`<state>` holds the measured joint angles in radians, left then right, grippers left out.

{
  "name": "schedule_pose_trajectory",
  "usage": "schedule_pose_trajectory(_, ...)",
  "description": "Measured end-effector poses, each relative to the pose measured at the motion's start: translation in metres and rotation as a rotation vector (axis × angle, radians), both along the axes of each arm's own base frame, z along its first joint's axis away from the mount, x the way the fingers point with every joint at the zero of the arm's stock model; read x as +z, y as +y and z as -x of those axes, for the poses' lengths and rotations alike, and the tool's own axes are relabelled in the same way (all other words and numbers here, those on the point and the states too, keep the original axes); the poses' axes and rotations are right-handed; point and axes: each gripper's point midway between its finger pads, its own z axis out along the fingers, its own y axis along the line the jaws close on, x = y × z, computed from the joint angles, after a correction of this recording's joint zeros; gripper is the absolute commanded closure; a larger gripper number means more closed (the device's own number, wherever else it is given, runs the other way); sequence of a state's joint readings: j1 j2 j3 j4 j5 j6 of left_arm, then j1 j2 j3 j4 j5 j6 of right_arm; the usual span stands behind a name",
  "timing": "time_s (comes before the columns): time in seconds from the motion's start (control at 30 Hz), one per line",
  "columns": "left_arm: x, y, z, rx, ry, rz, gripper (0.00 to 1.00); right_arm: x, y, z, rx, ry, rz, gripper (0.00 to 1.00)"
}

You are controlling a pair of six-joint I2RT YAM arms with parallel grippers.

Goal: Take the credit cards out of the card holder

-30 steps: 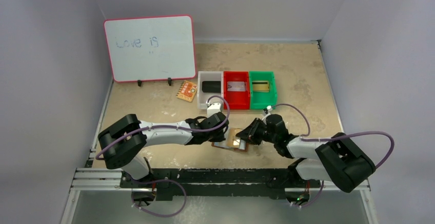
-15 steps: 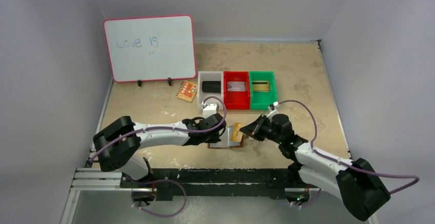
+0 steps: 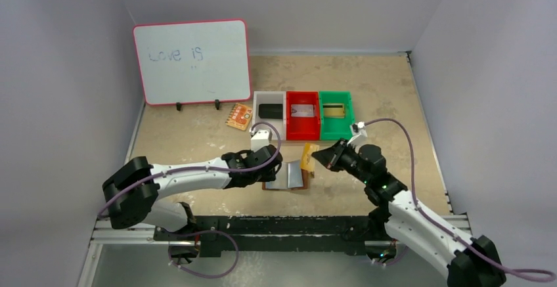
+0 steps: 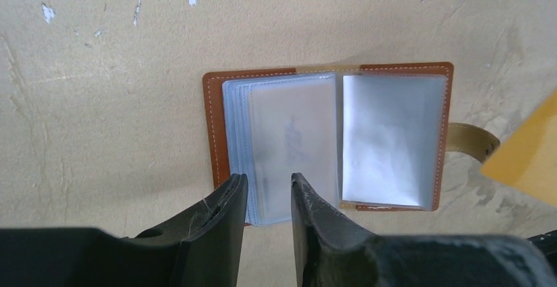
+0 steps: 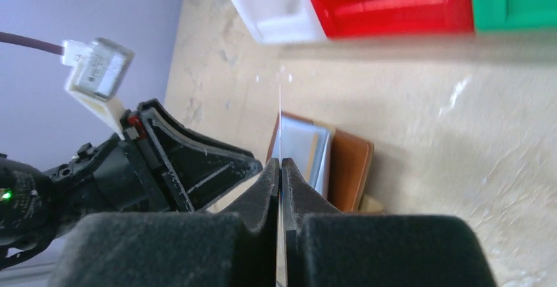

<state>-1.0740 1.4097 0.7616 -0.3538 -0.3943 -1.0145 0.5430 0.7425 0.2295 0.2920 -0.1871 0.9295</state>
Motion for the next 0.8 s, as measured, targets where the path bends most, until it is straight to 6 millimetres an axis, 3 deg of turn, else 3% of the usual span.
schedule_pose_trajectory(0.23, 0.016, 0.003, -0.006, 0.036, -0.046, 0.032, 0.59, 0.079, -0.027, -0.022, -0.072, -0.413, 0.139, 1.00)
schedule_pose_trajectory(0.43, 0.029, 0.015, -0.009, 0.081, -0.090, 0.056, 0.49, 0.120, -0.054, -0.040, -0.127, -0.655, 0.410, 1.00)
schedule_pose_trajectory(0.57, 0.042, 0.024, -0.010, 0.122, -0.127, 0.095, 0.43, 0.121, -0.066, -0.061, -0.115, -0.683, 0.642, 1.00)
schedule_pose_trajectory(0.8, 0.046, 0.035, -0.011, 0.162, -0.148, 0.098, 0.35, 0.087, -0.082, -0.089, 0.002, -0.650, 1.029, 1.00)
